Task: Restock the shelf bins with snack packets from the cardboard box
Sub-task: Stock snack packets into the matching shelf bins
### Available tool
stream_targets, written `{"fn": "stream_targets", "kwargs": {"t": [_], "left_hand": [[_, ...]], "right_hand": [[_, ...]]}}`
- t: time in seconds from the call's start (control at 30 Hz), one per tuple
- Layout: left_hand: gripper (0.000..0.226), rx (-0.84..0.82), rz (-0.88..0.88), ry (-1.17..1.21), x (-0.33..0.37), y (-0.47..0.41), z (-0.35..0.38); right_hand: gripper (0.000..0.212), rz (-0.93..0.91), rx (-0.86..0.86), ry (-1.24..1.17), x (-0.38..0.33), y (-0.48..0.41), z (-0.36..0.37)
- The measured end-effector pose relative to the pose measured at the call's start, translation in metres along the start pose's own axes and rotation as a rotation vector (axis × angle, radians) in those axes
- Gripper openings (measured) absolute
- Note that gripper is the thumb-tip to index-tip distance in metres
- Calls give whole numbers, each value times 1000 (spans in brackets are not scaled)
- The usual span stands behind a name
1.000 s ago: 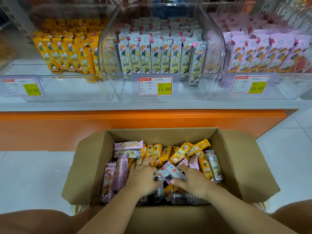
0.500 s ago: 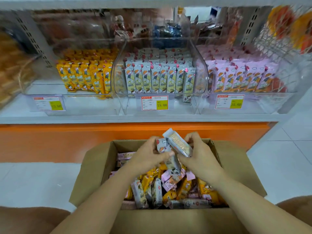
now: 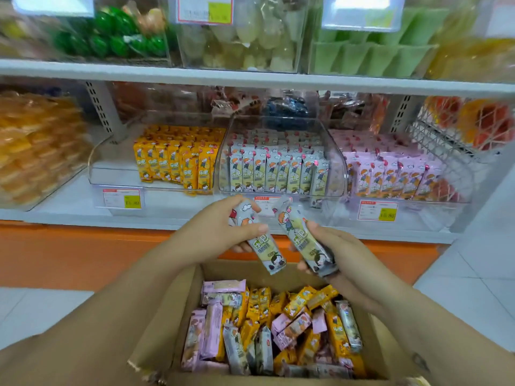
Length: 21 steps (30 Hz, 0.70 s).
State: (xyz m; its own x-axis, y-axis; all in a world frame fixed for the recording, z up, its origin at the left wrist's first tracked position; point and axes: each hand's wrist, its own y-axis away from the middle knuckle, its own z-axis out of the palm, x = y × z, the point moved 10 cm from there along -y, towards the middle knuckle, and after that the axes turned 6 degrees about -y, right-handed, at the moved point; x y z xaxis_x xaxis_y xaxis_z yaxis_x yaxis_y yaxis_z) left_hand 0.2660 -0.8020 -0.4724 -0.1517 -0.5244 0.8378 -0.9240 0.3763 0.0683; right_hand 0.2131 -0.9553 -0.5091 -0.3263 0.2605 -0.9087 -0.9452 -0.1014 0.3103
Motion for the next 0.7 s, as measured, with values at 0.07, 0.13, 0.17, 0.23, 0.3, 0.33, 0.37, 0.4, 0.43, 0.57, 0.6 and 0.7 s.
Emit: {"fn": "stream_targets", "kwargs": {"t": [0.07, 0.13, 0.17, 0.23, 0.3, 0.33, 0.37, 0.4, 0.43, 0.57, 0.6, 0.7], "left_hand": [[29, 50, -1, 17, 1, 1, -13], [40, 71, 2, -13, 0, 1, -22], [45, 74, 5, -28, -1, 1, -25], [44, 74, 19, -34, -3, 2, -32], [44, 72, 27, -44, -6, 2, -42], [43, 70, 30, -48, -7, 2, -47], [40, 66, 40, -44, -7, 3, -54], [36, 60, 52, -34, -6, 3, -60], [32, 48, 61, -29, -6, 4, -65], [31, 19, 74, -66, -11, 10, -85], [39, 38, 72, -86, -13, 11, -91], [51, 122, 85, -112, -15, 15, -109]], "right_hand": [[28, 48, 6, -63, -4, -2, 10], [27, 85, 17, -102, -5, -5, 19], [26, 93, 21, -102, -5, -8, 23], [28, 69, -15, -53, -8, -15, 36], [42, 11, -82, 44, -15, -22, 53], [47, -18, -108, 101, -17, -26, 62], [46, -48, -128, 156, -20, -30, 71], [40, -86, -139, 214, -23, -34, 79], [32, -130, -142, 278, -28, -38, 86], [19, -370, -122, 683, -54, -48, 118], [20, -440, -138, 768, -61, -47, 129], [16, -575, -173, 896, -75, -45, 155]]}}
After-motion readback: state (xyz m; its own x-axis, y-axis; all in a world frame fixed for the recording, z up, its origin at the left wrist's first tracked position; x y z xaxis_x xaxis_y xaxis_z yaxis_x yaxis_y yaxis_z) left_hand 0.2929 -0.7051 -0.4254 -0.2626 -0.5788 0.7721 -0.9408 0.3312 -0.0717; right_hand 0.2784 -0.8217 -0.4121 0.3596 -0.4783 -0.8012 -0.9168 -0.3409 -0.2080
